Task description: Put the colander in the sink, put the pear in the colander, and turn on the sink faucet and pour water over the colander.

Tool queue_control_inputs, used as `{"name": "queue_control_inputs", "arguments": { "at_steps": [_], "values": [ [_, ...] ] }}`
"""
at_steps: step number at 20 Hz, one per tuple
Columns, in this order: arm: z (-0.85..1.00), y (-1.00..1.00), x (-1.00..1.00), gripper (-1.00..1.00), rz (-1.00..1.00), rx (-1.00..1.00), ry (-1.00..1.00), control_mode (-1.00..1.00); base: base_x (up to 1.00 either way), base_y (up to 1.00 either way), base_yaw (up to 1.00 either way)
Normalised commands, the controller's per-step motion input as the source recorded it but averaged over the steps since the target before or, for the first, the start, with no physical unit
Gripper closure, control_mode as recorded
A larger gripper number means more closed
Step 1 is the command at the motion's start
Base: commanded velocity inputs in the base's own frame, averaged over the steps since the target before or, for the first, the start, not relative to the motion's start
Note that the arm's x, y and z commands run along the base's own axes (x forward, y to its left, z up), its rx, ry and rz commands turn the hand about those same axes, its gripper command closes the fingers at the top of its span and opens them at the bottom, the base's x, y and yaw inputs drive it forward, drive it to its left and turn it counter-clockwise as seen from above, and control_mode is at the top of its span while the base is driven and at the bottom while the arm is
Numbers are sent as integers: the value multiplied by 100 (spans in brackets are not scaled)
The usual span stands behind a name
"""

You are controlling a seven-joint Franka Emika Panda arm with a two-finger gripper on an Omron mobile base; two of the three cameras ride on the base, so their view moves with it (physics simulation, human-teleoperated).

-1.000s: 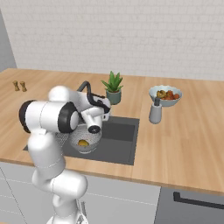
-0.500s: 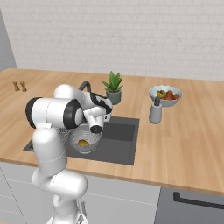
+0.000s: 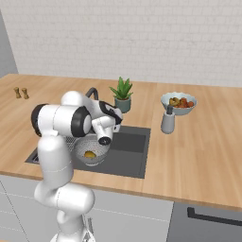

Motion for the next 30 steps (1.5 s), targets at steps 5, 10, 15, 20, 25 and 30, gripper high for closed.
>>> {"name": "queue_control_inputs", "arguments": {
  "at_steps": [5,10,15,20,25,30],
  "values": [
    [0,0,11,-100,0,0,5,-100,0,0,0],
    [0,0,18,-100,0,0,5,-100,0,0,0],
    [0,0,15,-100,0,0,4,-100,0,0,0],
    [0,0,20,-100,0,0,0,-100,0,0,0],
    [0,0,12,-100,0,0,4,-100,0,0,0],
    [0,0,7,-100,0,0,3,-100,0,0,0]
  ]
}}
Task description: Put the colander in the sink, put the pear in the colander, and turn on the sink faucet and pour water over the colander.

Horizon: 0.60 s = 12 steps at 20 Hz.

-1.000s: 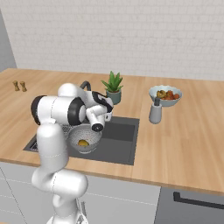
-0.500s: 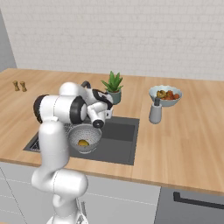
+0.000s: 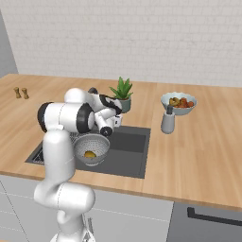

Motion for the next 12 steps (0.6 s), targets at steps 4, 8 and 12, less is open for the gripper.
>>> {"name": "queue_control_inputs", "arguments": {
  "at_steps": [4,8,12],
  "values": [
    [0,0,17,-100,0,0,0,-100,0,0,0],
    [0,0,19,-100,0,0,0,-100,0,0,0],
    [0,0,16,-100,0,0,0,-100,0,0,0]
  ]
}}
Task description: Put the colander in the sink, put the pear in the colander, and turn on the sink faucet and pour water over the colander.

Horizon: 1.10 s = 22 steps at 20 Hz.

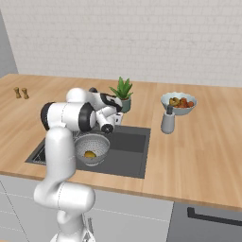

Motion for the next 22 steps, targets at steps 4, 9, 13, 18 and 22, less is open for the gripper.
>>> {"name": "queue_control_inputs", "arguments": {
  "at_steps": [4,9,13,18,22],
  "values": [
    [0,0,12,-100,0,0,1,-100,0,0,0],
    [0,-1,2,-100,0,0,3,-100,0,0,0],
    [0,-11,0,-100,0,0,1,-100,0,0,0],
    [0,-18,0,-100,0,0,0,-100,0,0,0],
    [0,-23,0,-100,0,0,0,-100,0,0,0]
  ]
}}
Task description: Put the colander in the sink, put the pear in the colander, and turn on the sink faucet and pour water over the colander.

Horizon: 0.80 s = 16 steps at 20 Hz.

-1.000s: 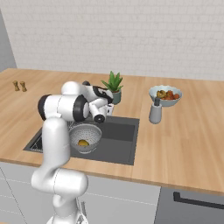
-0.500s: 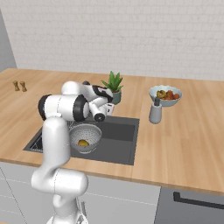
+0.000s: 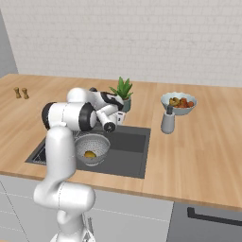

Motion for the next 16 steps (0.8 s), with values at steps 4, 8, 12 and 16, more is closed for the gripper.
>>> {"name": "queue_control_inputs", "arguments": {
  "at_steps": [4,8,12,16],
  "values": [
    [0,-36,0,-100,1,0,0,-100,0,0,0],
    [0,-64,0,-100,0,0,0,-100,0,0,0],
    [0,-92,0,-100,3,1,0,-100,0,0,0],
    [0,-94,1,-100,3,1,0,-100,0,0,0]
  ]
}}
